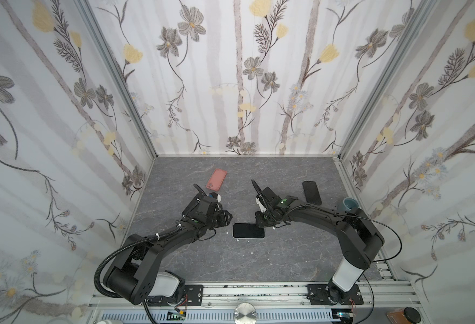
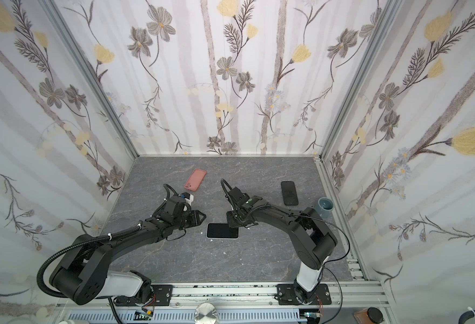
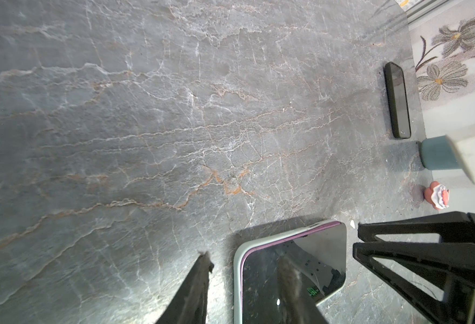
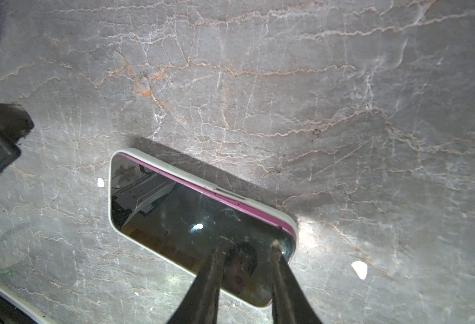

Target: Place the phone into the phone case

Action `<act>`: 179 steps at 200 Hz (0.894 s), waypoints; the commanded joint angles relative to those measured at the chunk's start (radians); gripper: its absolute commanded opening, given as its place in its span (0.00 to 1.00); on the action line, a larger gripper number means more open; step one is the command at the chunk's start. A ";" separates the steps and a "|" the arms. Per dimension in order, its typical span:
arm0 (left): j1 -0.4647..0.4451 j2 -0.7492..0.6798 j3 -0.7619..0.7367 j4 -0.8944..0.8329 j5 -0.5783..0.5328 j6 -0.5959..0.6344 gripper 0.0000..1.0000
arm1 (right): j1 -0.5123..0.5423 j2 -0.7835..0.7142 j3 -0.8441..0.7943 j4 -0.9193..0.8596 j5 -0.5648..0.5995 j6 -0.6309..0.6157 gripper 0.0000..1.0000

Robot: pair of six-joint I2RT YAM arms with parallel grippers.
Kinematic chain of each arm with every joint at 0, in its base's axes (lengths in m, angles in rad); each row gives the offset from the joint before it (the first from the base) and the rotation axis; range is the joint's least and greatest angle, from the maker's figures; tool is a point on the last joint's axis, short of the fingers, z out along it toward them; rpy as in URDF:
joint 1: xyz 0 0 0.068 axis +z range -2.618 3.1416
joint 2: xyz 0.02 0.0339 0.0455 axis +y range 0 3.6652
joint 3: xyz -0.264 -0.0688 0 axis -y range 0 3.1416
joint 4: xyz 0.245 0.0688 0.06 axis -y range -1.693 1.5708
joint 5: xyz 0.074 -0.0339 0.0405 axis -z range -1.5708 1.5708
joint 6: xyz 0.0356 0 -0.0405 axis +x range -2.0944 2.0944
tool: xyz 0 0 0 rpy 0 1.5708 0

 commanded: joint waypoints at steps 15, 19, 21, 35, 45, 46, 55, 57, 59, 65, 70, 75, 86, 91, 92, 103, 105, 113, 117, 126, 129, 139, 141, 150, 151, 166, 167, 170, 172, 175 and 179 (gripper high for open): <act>0.001 0.006 0.009 -0.005 0.031 0.009 0.40 | -0.002 -0.004 0.004 -0.019 0.018 -0.016 0.31; 0.001 0.007 0.007 -0.005 0.031 0.007 0.40 | -0.004 -0.005 0.003 -0.020 0.020 -0.017 0.31; 0.001 0.007 0.006 -0.006 0.033 0.007 0.40 | -0.004 -0.005 0.002 -0.019 0.020 -0.016 0.31; 0.001 0.008 -0.003 -0.004 0.040 0.004 0.39 | -0.005 -0.011 0.005 -0.023 0.023 -0.019 0.31; 0.001 0.009 -0.007 -0.002 0.047 0.001 0.40 | -0.007 -0.016 0.005 -0.025 0.027 -0.018 0.31; 0.001 0.009 -0.008 -0.002 0.049 0.001 0.40 | -0.007 -0.016 0.005 -0.025 0.027 -0.018 0.31; 0.001 0.011 -0.014 0.000 0.054 -0.004 0.40 | -0.008 -0.021 0.004 -0.024 0.032 -0.018 0.31; 0.001 0.010 -0.013 0.000 0.055 -0.005 0.40 | -0.008 -0.023 0.003 -0.025 0.034 -0.018 0.30; 0.002 0.010 -0.015 0.000 0.057 -0.006 0.39 | -0.008 -0.022 0.002 -0.025 0.034 -0.018 0.30; 0.001 0.010 -0.017 0.000 0.062 -0.008 0.40 | -0.009 -0.022 0.003 -0.025 0.034 -0.018 0.30; 0.001 0.010 -0.018 -0.001 0.067 -0.009 0.39 | -0.011 -0.023 0.002 -0.026 0.033 -0.018 0.29; 0.001 0.010 -0.020 -0.001 0.070 -0.011 0.39 | -0.012 -0.022 0.002 -0.025 0.032 -0.019 0.29; 0.002 0.008 -0.022 -0.001 0.070 -0.010 0.39 | -0.012 -0.023 0.000 -0.025 0.035 -0.017 0.27; 0.001 0.007 -0.022 -0.002 0.071 -0.012 0.38 | -0.014 -0.023 0.001 -0.026 0.034 -0.018 0.27; 0.001 0.007 -0.023 -0.002 0.071 -0.012 0.38 | -0.014 -0.023 0.000 -0.026 0.034 -0.018 0.26; 0.001 0.007 -0.023 -0.003 0.077 -0.013 0.38 | -0.016 -0.020 0.000 -0.028 0.031 -0.019 0.25; 0.001 0.006 -0.023 -0.002 0.077 -0.013 0.38 | -0.017 -0.020 0.001 -0.029 0.031 -0.020 0.25; 0.001 0.008 -0.022 -0.002 0.078 -0.012 0.37 | -0.019 -0.018 -0.001 -0.029 0.032 -0.020 0.23; 0.001 0.009 -0.022 -0.002 0.078 -0.013 0.37 | -0.020 -0.018 -0.002 -0.029 0.033 -0.020 0.23; 0.002 0.012 -0.022 -0.002 0.081 -0.013 0.36 | -0.023 -0.017 -0.008 -0.029 0.035 -0.018 0.21; 0.002 0.014 -0.023 -0.002 0.084 -0.013 0.36 | -0.024 -0.017 -0.008 -0.030 0.035 -0.018 0.21; 0.000 0.020 -0.021 -0.002 0.089 -0.012 0.35 | -0.028 -0.017 -0.011 -0.031 0.035 -0.018 0.20; 0.001 0.021 -0.022 -0.001 0.091 -0.012 0.35 | -0.029 -0.017 -0.013 -0.031 0.036 -0.019 0.20; 0.000 0.028 -0.020 0.000 0.094 -0.015 0.34 | -0.032 -0.017 -0.018 -0.031 0.041 -0.019 0.18; 0.001 0.029 -0.021 0.001 0.094 -0.014 0.34 | -0.032 -0.016 -0.019 -0.031 0.040 -0.018 0.18; 0.001 0.046 -0.014 0.000 0.107 -0.016 0.33 | -0.039 -0.016 -0.027 -0.033 0.043 -0.020 0.18; 0.001 0.047 -0.013 0.000 0.107 -0.016 0.33 | -0.039 -0.016 -0.027 -0.032 0.043 -0.019 0.18; 0.001 0.050 -0.014 0.000 0.111 -0.017 0.33 | -0.039 -0.014 -0.029 -0.032 0.043 -0.019 0.18; 0.002 0.052 -0.012 -0.001 0.113 -0.017 0.33 | -0.040 -0.013 -0.029 -0.033 0.043 -0.019 0.18; 0.001 0.054 -0.010 -0.002 0.115 -0.017 0.33 | -0.041 -0.012 -0.030 -0.033 0.043 -0.019 0.18; 0.001 0.059 -0.009 -0.003 0.117 -0.017 0.33 | -0.042 -0.013 -0.032 -0.033 0.042 -0.020 0.18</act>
